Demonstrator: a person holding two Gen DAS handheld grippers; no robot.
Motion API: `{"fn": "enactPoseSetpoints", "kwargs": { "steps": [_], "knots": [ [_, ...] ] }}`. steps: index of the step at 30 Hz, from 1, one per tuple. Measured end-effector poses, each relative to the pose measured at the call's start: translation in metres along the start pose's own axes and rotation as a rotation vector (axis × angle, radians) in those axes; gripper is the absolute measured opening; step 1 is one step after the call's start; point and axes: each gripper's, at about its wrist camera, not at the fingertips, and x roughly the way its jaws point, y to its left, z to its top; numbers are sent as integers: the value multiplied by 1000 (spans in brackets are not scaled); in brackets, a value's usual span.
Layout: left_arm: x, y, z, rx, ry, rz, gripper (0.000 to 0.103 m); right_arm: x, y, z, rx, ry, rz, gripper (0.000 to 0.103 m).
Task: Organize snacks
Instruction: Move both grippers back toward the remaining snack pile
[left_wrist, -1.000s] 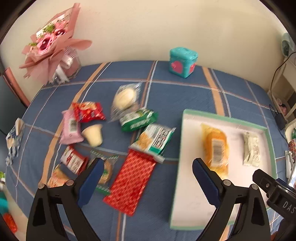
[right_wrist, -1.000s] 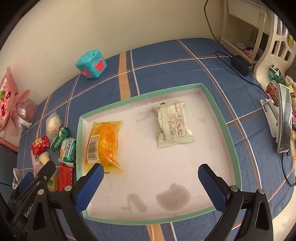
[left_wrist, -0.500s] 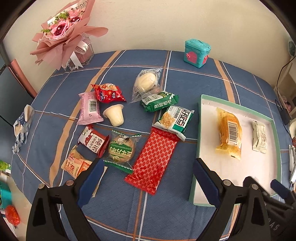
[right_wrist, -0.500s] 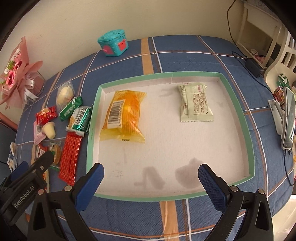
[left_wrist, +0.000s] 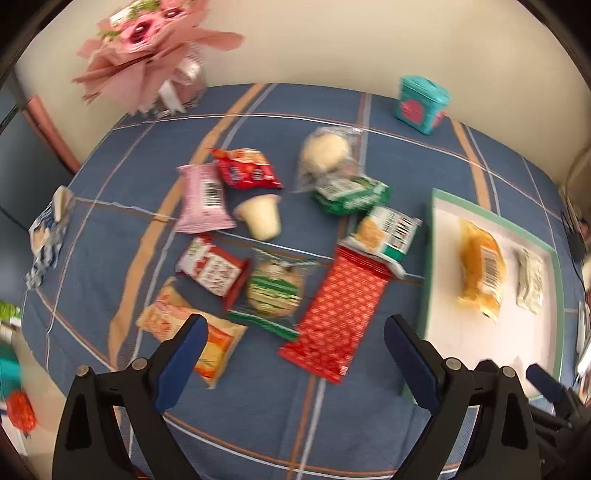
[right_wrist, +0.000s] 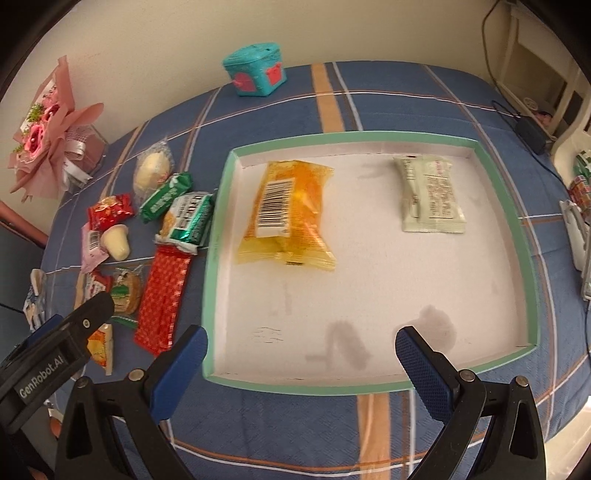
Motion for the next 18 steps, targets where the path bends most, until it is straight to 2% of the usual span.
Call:
{"fn": "enactPoseSetpoints", "kwargs": {
  "steps": [4,8,18],
  "knots": [
    [1,25,8,-63,-4,15,96,4,18,-2,-29,4,34,103],
    [11,52,11,-136,33,18,96,8,37,-4,-63,11,61,103],
    [24,90,15,-228,49,32,96,23,73,-7,-114,38,127,103]
  ]
}}
